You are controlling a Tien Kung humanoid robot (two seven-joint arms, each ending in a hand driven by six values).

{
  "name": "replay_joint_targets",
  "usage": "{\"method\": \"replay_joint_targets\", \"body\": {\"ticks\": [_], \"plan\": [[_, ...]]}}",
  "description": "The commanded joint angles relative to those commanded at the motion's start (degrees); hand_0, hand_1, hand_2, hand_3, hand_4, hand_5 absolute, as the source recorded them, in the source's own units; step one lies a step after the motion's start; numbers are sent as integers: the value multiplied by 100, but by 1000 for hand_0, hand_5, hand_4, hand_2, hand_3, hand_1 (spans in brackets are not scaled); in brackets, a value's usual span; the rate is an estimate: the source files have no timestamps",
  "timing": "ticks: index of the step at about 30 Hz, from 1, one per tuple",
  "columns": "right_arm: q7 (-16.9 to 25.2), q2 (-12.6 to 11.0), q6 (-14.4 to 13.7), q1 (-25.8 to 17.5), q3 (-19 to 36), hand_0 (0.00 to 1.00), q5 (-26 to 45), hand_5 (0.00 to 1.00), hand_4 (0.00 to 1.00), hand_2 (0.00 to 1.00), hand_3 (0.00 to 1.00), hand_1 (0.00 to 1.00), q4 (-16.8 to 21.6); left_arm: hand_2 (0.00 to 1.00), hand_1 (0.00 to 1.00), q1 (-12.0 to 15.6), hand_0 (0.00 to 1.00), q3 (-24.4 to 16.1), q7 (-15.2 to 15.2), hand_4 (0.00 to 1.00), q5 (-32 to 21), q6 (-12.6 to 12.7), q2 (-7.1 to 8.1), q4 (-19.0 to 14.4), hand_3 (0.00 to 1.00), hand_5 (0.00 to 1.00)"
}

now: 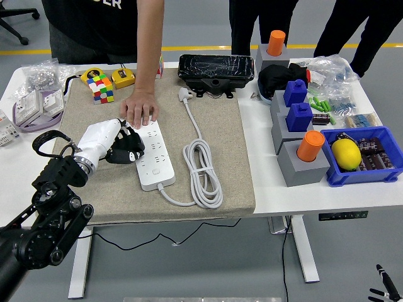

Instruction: Pick up the plug,place it near the board,insert it into the board,press the button

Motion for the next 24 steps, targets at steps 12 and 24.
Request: {"method": "replay_joint_targets", "body": {"ticks": [12,24], "plan": [[-1,-3,4,2,-7,788,9,998,998,678,667,715,0,328,335,-61,300,-129,61,617,0,-156,85,-359,374,84],[5,-18,-1,47,22,788,18,998,998,678,666,714,0,314,331,-147,314,-577,46,601,0,-316,326,-408,362,97]]}}
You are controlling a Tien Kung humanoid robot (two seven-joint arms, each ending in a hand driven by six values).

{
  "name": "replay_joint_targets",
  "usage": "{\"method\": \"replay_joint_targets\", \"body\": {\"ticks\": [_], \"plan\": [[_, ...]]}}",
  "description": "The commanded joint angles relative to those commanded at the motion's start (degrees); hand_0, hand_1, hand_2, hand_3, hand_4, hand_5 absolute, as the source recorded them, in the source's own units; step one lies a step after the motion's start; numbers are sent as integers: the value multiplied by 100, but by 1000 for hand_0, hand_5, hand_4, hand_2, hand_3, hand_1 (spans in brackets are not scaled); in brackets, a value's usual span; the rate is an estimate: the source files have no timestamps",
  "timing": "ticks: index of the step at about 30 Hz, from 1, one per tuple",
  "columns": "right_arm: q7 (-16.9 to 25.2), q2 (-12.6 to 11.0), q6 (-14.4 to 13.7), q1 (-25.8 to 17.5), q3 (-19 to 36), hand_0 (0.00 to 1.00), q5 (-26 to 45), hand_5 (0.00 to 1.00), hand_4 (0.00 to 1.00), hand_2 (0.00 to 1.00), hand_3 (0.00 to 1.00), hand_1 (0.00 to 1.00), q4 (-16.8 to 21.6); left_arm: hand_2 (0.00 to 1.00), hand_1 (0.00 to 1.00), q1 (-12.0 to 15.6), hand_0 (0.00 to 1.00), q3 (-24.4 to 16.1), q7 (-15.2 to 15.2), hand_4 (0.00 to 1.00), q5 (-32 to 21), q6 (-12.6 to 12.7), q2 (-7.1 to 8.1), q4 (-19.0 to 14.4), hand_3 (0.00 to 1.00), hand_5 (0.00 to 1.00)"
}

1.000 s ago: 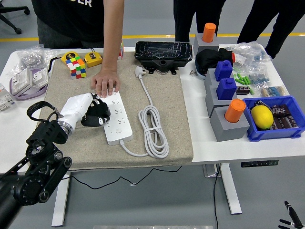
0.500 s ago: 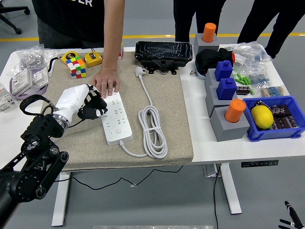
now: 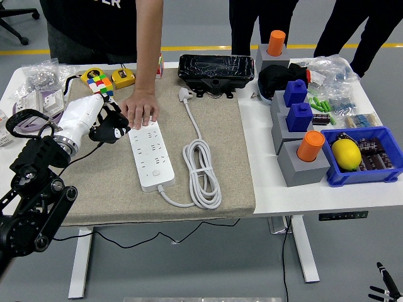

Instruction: Pick up the plug,place it near the board,insert it into the board,press the button

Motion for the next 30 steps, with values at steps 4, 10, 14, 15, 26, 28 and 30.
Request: {"method": "replay_joint_targets", "body": {"ticks": [4,10,14,15,26,28,30], "plan": [[-2,-6,3,-4,1,788,-6,998,998,678,666,714,0,314,331,23,314,-125,21,601,0,-77,120,121,362,97],[-5,-37,2,9,-16,789,2,998,998,679,667,714,0,318,323,156,322,-104,51,596,0,-233,349,231,356,99],[-18,-52,1,9,-21,788,14,998,998,679,667,715,0,319,322,254,322,56,31,605,0,-268,480,230,362,107],[-21,-55,1,8,-24,788,16,998,998,679,667,715,0,319,322,271,322,101,27,605,0,-275,503,222,362,107],[-27,-71,-7,18,-49,787,24,998,998,679,666,715,0,329,336,300,331,563,-9,625,0,-325,641,169,372,116],[-28,-71,-7,17,-51,787,26,998,998,679,666,715,0,329,336,295,331,599,-12,625,0,-343,644,190,372,116],[-27,-73,-6,16,-54,789,27,998,998,679,667,714,0,358,363,290,341,607,-18,644,0,-362,644,215,400,138]]}}
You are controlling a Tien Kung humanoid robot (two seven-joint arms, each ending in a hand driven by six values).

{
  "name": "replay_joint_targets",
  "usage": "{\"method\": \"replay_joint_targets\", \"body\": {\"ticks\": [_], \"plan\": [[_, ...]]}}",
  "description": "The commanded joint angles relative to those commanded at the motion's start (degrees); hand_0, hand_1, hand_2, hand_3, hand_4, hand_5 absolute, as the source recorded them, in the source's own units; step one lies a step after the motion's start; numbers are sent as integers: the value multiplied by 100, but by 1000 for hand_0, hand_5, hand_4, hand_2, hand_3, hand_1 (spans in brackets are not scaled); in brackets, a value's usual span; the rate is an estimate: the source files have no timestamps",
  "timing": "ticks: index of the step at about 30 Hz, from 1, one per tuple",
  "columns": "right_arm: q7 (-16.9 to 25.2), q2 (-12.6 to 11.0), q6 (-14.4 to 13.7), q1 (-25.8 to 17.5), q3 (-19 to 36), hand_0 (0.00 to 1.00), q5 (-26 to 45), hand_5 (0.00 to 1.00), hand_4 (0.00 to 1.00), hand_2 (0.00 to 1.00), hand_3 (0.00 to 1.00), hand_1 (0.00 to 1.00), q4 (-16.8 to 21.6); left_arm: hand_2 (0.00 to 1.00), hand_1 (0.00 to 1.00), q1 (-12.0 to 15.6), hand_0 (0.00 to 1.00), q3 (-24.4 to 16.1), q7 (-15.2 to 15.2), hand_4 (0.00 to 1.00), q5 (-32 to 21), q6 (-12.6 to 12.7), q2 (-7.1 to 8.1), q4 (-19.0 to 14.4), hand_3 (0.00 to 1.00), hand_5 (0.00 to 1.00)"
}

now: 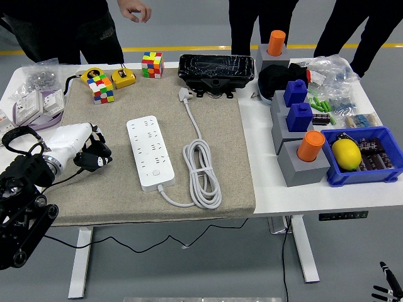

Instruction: Pick up the plug,place it near the board,insert it into the board,press the button

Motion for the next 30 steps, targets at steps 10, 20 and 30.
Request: {"method": "replay_joint_targets", "body": {"ticks": [10,20,30], "plan": [[-3,-5,-3,-5,26,789,-21,998,998,679,667,714,0,495,444,-13,376,-32,-61,721,-23,-107,5,52,507,179],[2,-4,1,-12,14,789,-12,998,998,681,667,713,0,690,729,-8,605,-104,-105,998,-204,-228,18,63,624,407],[7,-19,-6,1,4,790,10,998,998,680,668,716,0,745,786,-2,676,-141,-150,998,-277,-274,17,32,742,768]]}}
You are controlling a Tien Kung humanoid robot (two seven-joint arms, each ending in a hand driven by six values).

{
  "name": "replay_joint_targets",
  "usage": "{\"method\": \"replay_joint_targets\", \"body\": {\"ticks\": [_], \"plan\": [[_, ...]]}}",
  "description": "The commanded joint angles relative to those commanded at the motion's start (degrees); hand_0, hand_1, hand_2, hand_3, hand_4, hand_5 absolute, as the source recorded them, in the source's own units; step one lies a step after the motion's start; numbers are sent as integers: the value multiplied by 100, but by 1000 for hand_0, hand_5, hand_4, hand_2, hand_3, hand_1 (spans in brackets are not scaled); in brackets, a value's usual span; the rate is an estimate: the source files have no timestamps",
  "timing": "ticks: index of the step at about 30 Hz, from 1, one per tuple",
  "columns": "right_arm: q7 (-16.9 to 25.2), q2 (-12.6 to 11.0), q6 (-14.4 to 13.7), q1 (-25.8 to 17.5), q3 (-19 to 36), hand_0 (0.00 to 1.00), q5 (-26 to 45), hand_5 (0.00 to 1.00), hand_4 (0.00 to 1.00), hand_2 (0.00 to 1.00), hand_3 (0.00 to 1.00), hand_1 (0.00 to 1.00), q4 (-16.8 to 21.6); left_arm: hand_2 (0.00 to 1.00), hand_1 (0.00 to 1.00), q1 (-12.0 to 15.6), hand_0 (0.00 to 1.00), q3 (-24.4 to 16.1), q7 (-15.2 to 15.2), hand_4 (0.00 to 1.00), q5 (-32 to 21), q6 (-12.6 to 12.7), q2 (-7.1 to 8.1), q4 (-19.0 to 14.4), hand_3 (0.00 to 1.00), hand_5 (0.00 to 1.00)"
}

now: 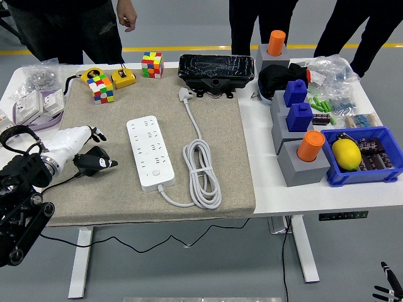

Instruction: Pick up the plug,place it near the board,insert it into the board,press the button

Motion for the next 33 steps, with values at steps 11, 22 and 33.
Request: {"method": "replay_joint_targets", "body": {"ticks": [11,22,33], "plan": [[12,36,6,-39,13,789,-8,998,998,680,668,716,0,869,910,420,817,-832,-575,998,-1100,885,-418,-439,848,998],[27,117,33,76,-117,789,53,998,998,679,668,715,0,998,998,605,972,-1675,-1775,998,-3615,1130,-914,-345,997,998],[-61,60,69,-47,-69,789,-126,998,998,682,674,716,0,905,941,833,918,-1918,-2082,998,-6282,654,-837,-335,910,998]]}}
